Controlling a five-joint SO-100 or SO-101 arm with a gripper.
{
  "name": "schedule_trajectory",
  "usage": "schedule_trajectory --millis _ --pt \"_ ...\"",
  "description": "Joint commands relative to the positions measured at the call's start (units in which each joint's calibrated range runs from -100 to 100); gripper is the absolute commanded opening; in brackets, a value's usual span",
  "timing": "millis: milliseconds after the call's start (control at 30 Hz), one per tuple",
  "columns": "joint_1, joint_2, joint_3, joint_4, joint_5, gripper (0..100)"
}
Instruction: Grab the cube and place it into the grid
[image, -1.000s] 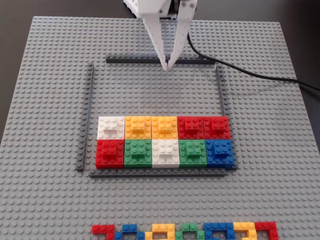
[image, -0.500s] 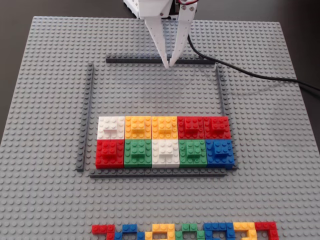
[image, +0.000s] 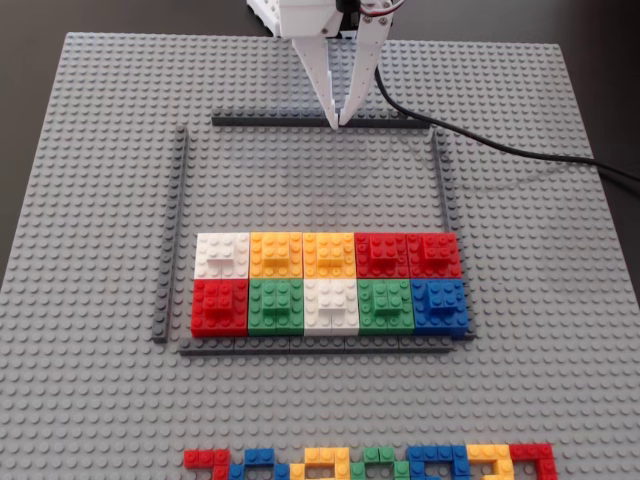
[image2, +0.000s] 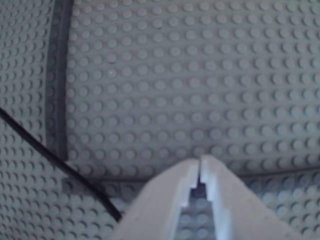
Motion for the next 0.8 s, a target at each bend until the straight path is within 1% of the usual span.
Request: schedule_trajectory --millis 0,133,267,467,767 --pt "-1.62 -2.04 0.53 0.17 -0.24 0" --pt "-2.36 -2.04 0.53 -0.42 -0.15 0" --pt "-2.36 -2.04 0.53 -1.05 1.47 0" --pt "0.30 -2.04 0.53 -1.79 3.76 0" --pt "1.40 -2.04 0.53 -2.18 3.96 0"
